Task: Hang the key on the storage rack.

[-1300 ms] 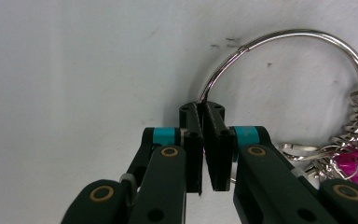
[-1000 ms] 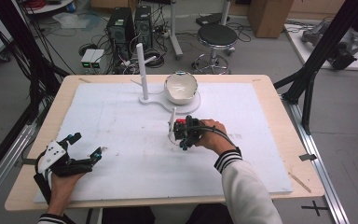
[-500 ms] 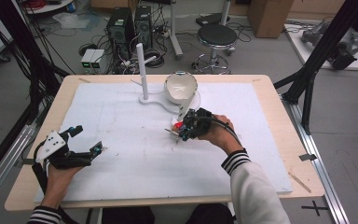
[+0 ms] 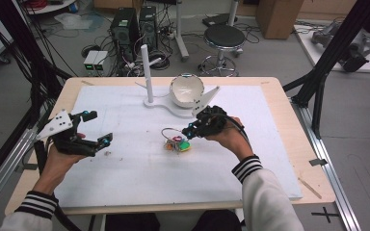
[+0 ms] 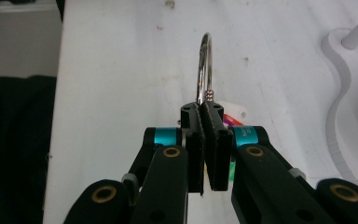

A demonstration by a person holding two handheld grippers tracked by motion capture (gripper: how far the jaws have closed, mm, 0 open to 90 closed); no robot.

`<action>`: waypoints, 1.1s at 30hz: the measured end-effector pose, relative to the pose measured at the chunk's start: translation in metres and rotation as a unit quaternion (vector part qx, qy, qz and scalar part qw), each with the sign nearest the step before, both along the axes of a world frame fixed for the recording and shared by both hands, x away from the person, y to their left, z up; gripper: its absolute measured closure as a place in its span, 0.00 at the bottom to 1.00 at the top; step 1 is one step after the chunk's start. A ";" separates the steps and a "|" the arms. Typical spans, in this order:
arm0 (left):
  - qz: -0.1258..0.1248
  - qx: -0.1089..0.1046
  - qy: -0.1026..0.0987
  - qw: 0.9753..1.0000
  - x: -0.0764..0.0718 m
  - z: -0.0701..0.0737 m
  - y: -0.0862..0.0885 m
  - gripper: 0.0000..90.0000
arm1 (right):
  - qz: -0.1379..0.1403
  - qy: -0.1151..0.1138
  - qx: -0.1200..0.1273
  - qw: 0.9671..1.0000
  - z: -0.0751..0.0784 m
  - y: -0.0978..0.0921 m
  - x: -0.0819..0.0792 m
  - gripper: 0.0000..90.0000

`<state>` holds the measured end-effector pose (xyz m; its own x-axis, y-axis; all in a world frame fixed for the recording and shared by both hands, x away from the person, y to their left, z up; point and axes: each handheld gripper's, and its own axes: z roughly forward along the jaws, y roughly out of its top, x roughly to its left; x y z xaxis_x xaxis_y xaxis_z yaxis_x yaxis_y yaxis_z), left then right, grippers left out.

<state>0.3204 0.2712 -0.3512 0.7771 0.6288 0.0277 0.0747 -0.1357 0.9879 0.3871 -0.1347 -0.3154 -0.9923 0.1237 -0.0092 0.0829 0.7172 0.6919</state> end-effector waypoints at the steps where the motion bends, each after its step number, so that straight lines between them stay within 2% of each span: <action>1: 0.000 0.000 0.000 1.000 0.000 0.000 0.000 0.02 | 0.001 0.002 0.009 1.000 0.001 -0.001 0.000 0.99; 5: -0.030 0.020 0.004 0.999 0.010 0.020 -0.011 0.02 | 0.004 0.001 0.032 0.999 0.006 -0.005 -0.002 0.99; 8: -0.041 0.024 0.003 0.999 0.012 0.026 -0.016 0.02 | 0.004 0.003 0.041 0.999 0.008 -0.007 -0.004 0.99; 10: -0.053 0.029 0.004 0.998 0.015 0.032 -0.022 0.02 | 0.007 0.003 0.060 0.998 0.011 -0.010 -0.005 0.99; 12: -0.065 0.035 0.002 0.997 0.018 0.037 -0.027 0.02 | 0.009 0.002 0.066 0.998 0.011 -0.011 -0.005 0.99; 13: -0.078 0.035 0.005 0.996 0.020 0.042 -0.033 0.02 | 0.011 0.004 0.078 0.997 0.013 -0.013 -0.006 0.99; 17: -0.105 0.045 0.010 0.993 0.026 0.049 -0.046 0.02 | 0.015 0.010 0.098 0.995 0.016 -0.016 -0.007 0.99; 18: -0.105 0.045 0.010 0.993 0.026 0.049 -0.046 0.02 | 0.016 0.009 0.102 0.995 0.017 -0.016 -0.007 0.99; 19: -0.120 0.047 0.014 0.992 0.028 0.051 -0.053 0.02 | 0.016 0.010 0.107 0.994 0.017 -0.016 -0.007 0.99; 20: -0.120 0.047 0.014 0.992 0.028 0.051 -0.053 0.02 | 0.020 0.010 0.110 0.994 0.017 -0.017 -0.007 0.99; 21: -0.132 0.053 0.018 0.990 0.030 0.053 -0.060 0.02 | 0.019 0.011 0.112 0.993 0.018 -0.017 -0.007 0.99; 22: -0.132 0.053 0.018 0.990 0.030 0.053 -0.060 0.02 | 0.019 0.013 0.115 0.993 0.018 -0.017 -0.008 0.99; 26: -0.157 0.062 0.026 0.985 0.034 0.053 -0.074 0.02 | 0.025 0.011 0.121 0.992 0.018 -0.018 -0.007 0.99; 28: -0.163 0.066 0.030 0.984 0.035 0.052 -0.078 0.02 | 0.027 0.014 0.125 0.992 0.019 -0.018 -0.008 0.99; 29: -0.172 0.068 0.033 0.982 0.036 0.052 -0.084 0.02 | 0.028 0.014 0.127 0.991 0.019 -0.017 -0.008 0.99; 30: -0.172 0.068 0.033 0.982 0.036 0.052 -0.084 0.02 | 0.028 0.014 0.127 0.991 0.019 -0.017 -0.008 0.99; 31: -0.181 0.068 0.036 0.981 0.037 0.051 -0.089 0.02 | 0.033 0.015 0.131 0.991 0.019 -0.017 -0.008 0.99; 33: -0.184 0.069 0.038 0.980 0.037 0.050 -0.092 0.02 | 0.034 0.014 0.132 0.991 0.019 -0.017 -0.008 0.99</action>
